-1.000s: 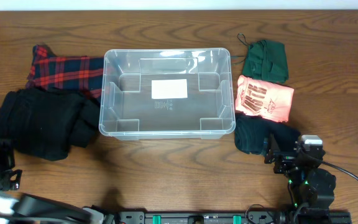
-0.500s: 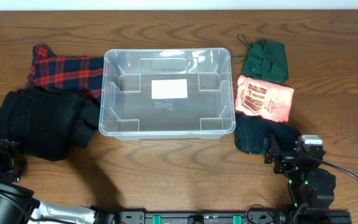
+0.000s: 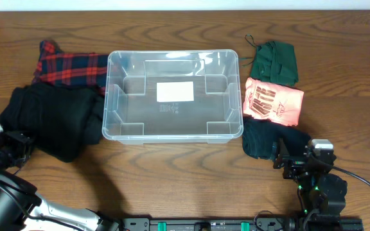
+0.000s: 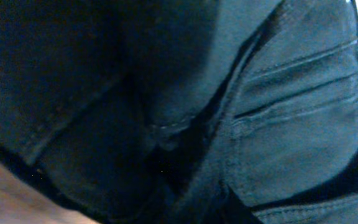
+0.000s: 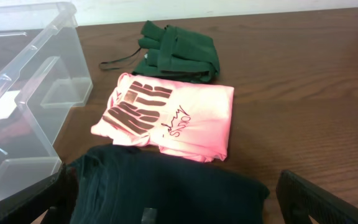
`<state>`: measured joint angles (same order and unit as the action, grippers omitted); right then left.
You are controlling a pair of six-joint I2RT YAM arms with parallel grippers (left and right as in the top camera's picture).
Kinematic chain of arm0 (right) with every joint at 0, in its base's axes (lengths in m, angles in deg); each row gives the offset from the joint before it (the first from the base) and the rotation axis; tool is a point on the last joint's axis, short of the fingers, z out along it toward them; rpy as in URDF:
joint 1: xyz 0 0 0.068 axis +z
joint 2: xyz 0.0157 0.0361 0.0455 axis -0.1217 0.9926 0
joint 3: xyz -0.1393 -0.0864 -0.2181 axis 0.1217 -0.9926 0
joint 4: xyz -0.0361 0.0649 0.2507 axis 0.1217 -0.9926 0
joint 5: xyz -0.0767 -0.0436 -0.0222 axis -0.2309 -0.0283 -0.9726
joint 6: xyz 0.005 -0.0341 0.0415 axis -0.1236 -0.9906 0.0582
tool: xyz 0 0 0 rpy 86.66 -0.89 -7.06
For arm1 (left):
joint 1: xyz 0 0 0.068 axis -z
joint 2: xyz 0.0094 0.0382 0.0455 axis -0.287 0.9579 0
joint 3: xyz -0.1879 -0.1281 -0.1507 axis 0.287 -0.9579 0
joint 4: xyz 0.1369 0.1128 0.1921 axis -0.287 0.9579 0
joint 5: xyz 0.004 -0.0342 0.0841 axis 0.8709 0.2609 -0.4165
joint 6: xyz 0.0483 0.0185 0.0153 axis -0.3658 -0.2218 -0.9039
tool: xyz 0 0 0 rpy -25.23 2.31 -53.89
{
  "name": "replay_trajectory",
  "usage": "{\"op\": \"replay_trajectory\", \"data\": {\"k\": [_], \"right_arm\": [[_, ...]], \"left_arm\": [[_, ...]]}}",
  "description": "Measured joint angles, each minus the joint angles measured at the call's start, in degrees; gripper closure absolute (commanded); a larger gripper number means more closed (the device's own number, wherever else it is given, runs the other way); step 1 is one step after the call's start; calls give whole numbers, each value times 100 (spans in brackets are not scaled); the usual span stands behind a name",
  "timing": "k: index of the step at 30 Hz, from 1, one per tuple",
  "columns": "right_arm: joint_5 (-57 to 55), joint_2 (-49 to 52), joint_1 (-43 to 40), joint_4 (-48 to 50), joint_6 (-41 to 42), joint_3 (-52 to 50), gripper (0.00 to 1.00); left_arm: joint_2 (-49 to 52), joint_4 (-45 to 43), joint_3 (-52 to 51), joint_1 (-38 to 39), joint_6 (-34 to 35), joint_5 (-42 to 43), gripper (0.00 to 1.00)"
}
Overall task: Pack container
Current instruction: 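Grasp the black garment with the left gripper and gather it, then lift the black garment and carry it into the clear bin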
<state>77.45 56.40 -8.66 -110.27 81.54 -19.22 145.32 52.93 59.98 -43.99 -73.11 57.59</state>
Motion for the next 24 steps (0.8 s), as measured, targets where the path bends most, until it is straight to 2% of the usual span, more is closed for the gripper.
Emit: {"op": "replay_trajectory", "data": {"k": [2, 8, 11, 14, 18, 24], "right_arm": [[0, 0, 0, 0, 0, 0, 1], [0, 0, 0, 0, 0, 0, 1], [0, 0, 0, 0, 0, 0, 1], [0, 0, 0, 0, 0, 0, 1], [0, -2, 0, -2, 0, 0, 1], [0, 0, 0, 0, 0, 0, 1]], "left_arm": [[0, 9, 0, 11, 13, 111, 94], [-28, 129, -2, -160, 358, 487, 94], [-380, 271, -74, -280, 636, 662, 94], [-1154, 352, -138, -337, 994, 745, 94], [-2669, 295, -131, -330, 1687, 754, 94], [-4758, -673, -116, 61, 2999, 774, 94]]}}
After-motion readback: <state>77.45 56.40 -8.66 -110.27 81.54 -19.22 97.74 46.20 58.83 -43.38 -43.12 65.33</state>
